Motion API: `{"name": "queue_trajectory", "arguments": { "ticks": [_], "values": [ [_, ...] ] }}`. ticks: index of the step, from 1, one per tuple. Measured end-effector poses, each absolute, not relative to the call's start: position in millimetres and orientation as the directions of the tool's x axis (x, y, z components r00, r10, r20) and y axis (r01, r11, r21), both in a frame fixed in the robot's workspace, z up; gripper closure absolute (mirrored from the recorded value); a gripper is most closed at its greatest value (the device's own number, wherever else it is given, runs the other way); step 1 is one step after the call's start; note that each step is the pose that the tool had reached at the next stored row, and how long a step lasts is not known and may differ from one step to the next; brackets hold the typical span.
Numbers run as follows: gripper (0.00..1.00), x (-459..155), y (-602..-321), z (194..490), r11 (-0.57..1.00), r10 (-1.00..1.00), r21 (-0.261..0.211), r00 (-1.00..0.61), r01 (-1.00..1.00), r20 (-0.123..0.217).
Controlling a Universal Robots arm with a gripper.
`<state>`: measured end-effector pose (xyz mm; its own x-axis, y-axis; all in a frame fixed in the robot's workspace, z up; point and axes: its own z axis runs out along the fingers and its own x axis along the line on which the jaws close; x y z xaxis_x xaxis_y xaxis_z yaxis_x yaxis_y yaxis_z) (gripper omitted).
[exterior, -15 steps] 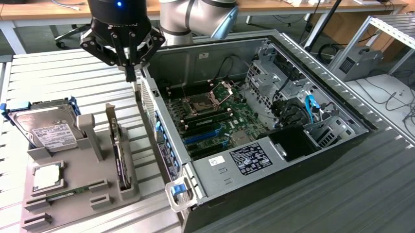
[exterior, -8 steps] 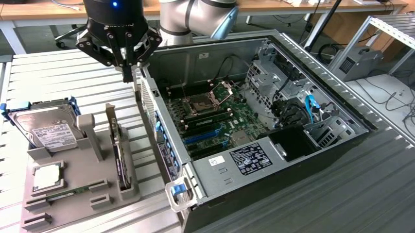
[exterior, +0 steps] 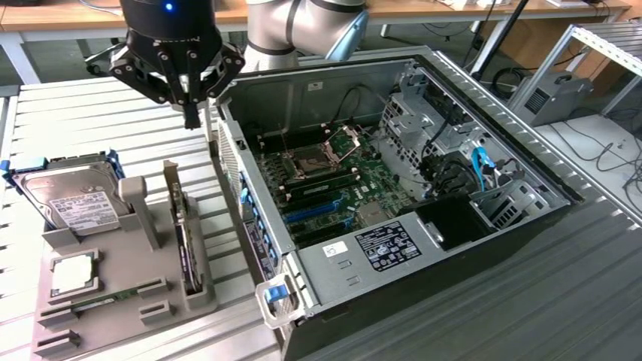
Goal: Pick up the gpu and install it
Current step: 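Reach for the gpu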
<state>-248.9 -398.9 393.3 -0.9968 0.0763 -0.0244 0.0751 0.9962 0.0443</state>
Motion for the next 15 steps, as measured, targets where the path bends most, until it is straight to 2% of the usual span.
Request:
{"name": "queue_trajectory", "arguments": {
  "ticks": [15],
  "values": [
    [0.89, -258.7, -398.9, 393.3, 0.996, 0.076, 0.044, -0.997, 0.075, -0.024]
  ]
}}
